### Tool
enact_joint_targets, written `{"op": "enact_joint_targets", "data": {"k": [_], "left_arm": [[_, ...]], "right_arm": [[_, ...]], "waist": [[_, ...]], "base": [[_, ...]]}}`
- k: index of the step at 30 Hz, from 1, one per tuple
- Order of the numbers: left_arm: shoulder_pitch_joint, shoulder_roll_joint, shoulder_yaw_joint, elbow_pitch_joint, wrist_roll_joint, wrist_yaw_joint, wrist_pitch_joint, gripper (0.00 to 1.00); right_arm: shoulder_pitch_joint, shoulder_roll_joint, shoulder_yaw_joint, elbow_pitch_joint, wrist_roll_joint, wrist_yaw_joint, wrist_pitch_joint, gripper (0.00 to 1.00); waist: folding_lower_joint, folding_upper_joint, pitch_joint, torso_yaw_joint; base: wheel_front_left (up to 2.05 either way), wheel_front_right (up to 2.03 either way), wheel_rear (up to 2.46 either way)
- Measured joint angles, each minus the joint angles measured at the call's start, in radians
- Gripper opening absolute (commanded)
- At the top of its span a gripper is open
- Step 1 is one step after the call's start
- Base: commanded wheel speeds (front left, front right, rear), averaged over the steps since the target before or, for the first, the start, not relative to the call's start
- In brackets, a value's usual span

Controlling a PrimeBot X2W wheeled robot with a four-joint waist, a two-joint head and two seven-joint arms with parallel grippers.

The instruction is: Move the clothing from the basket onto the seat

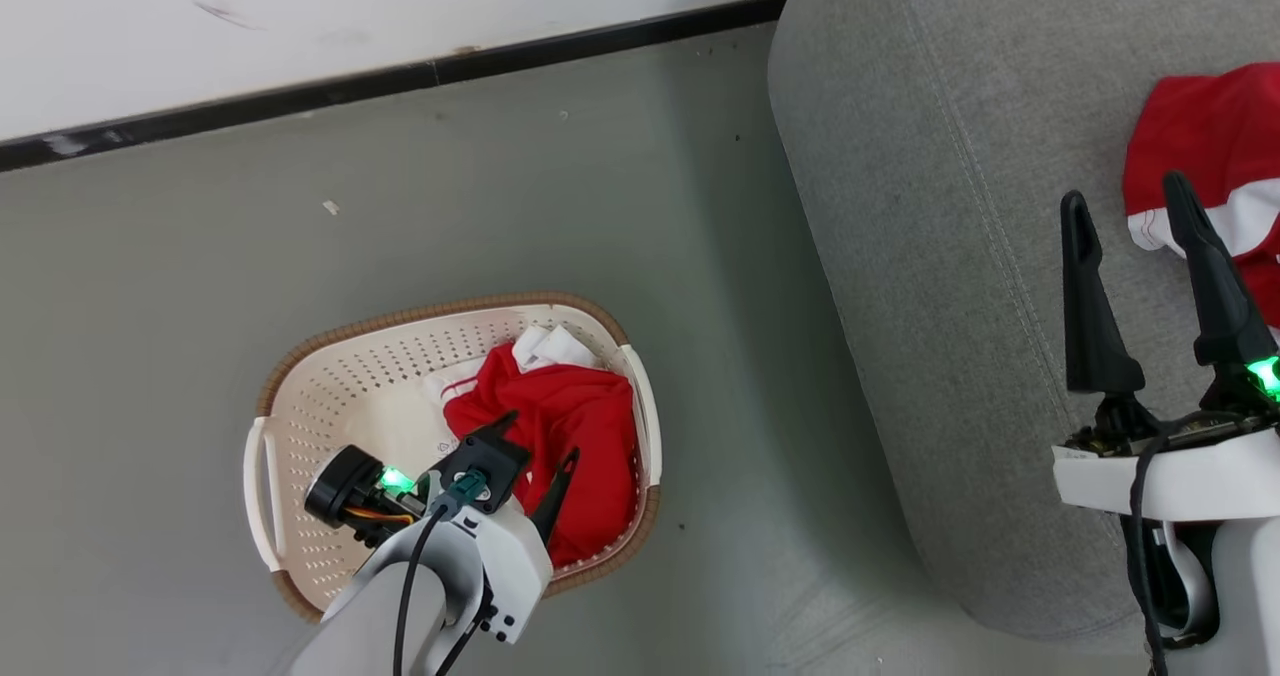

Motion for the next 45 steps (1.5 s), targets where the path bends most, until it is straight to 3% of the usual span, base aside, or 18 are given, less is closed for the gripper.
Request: {"op": "enact_joint_targets", "data": {"k": [35, 44, 45], "left_arm": [[-0.197, -0.007, -0.004, 0.177, 0.043, -0.008, -0.067, 1.00], [-0.226, 0.016, 0.028, 0.252, 0.042, 0.015, -0.056, 1.00], [-0.226, 0.020, 0.029, 0.258, 0.042, 0.015, -0.053, 0.84]], "right_arm": [[-0.268, -0.001, 0.061, 0.022, 0.103, 0.000, 0.000, 1.00], [-0.296, -0.001, 0.068, 0.032, 0.103, 0.000, 0.000, 1.00], [-0.302, -0.001, 0.068, 0.032, 0.103, 0.000, 0.000, 1.00]], "waist": [[0.0000, -0.0001, 0.292, -0.181], [0.0000, 0.0000, 0.334, -0.209], [0.0000, 0.0000, 0.338, -0.211]], "base": [[0.00, 0.00, 0.00], [0.00, 0.00, 0.00], [0.00, 0.00, 0.00]]}}
